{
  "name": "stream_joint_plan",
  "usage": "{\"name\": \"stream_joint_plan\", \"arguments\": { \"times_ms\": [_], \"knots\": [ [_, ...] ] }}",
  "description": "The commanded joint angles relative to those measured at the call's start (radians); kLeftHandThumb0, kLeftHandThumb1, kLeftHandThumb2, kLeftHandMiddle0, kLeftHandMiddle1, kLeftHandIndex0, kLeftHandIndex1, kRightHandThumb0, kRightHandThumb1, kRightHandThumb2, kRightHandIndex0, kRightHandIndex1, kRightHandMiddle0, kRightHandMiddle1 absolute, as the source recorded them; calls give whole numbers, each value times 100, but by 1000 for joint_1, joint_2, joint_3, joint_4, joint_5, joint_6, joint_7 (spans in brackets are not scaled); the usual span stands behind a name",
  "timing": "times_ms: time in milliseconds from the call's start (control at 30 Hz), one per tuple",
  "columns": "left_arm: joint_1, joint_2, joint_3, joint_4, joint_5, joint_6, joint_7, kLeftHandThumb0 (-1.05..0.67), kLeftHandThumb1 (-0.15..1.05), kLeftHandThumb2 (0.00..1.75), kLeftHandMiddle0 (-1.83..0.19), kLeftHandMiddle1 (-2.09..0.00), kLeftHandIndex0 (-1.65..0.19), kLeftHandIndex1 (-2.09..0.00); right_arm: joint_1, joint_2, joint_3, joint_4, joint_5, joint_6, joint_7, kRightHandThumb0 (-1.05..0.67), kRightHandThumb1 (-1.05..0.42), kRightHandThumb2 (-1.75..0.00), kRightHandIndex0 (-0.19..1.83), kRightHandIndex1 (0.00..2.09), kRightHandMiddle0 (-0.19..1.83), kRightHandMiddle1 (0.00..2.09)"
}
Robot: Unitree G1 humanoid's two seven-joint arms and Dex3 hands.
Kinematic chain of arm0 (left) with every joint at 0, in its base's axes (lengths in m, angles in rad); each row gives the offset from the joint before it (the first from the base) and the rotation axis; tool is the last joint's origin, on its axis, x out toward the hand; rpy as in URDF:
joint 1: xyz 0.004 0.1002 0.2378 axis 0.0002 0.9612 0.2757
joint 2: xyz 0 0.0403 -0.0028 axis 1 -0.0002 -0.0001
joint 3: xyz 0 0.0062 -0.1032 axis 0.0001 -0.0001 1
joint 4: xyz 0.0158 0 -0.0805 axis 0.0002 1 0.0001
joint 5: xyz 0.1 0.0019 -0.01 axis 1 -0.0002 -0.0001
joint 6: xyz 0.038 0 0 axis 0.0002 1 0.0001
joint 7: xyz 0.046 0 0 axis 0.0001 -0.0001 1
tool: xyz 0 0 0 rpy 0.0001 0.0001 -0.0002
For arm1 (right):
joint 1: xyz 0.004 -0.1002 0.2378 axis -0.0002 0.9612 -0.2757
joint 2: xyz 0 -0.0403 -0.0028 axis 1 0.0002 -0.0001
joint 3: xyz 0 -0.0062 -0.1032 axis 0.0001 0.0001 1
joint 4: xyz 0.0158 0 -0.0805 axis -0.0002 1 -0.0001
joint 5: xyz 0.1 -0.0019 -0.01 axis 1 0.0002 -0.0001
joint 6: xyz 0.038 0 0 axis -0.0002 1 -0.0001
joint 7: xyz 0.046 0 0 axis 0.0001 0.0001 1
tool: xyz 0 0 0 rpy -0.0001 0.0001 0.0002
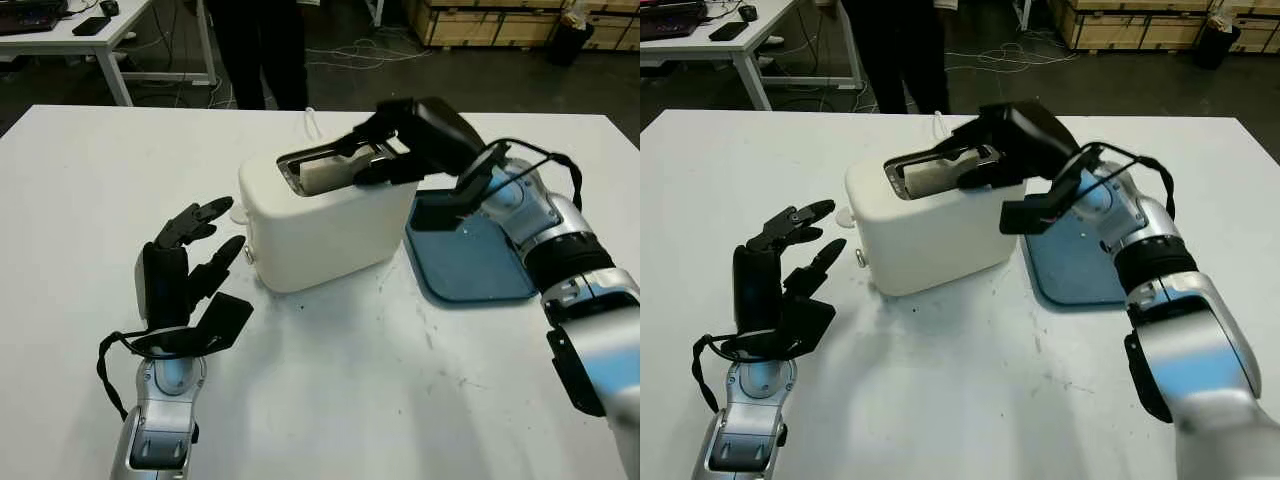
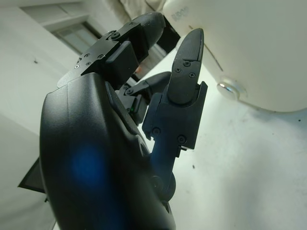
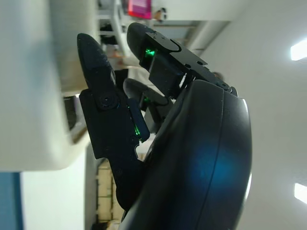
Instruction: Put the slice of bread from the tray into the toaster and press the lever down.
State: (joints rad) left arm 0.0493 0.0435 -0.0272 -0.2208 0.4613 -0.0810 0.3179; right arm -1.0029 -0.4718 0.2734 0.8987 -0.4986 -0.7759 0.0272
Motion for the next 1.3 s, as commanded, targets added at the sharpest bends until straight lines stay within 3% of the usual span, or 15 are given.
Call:
{"name": "stream_joint_plan", "arguments": {
  "times_ms": [0,200,500,867,1033,1267],
  "knots": [
    [-6,-3,-6,-10,12,14,0,-34,92,8,-54,-99,-74,-29,-37,6,-16,7,21,-3,-5,-56,-78,0,41,92,85,0],
    [-2,-6,-10,-12,12,10,3,-35,92,8,-54,-99,-73,-29,-83,-5,-7,-9,-4,22,8,-63,-79,0,36,103,85,1],
    [16,-10,-9,-27,7,7,2,-31,92,8,-53,-99,-72,-30,-105,-19,71,-43,-70,43,130,-70,-75,0,51,76,82,0],
    [24,-16,-13,-31,16,14,3,-31,92,8,-53,-99,-71,-31,-121,-19,109,-118,-64,138,384,-87,-73,-1,47,58,70,0],
    [22,-18,-14,-23,17,6,7,-31,92,8,-52,-99,-71,-32,-110,-11,105,-110,-82,122,325,-85,-73,0,50,59,73,2],
    [23,-25,-18,-19,19,9,12,-31,92,7,-52,-100,-70,-32,-102,2,125,-66,-133,114,170,-65,-79,-1,56,66,78,3]
  ]
}}
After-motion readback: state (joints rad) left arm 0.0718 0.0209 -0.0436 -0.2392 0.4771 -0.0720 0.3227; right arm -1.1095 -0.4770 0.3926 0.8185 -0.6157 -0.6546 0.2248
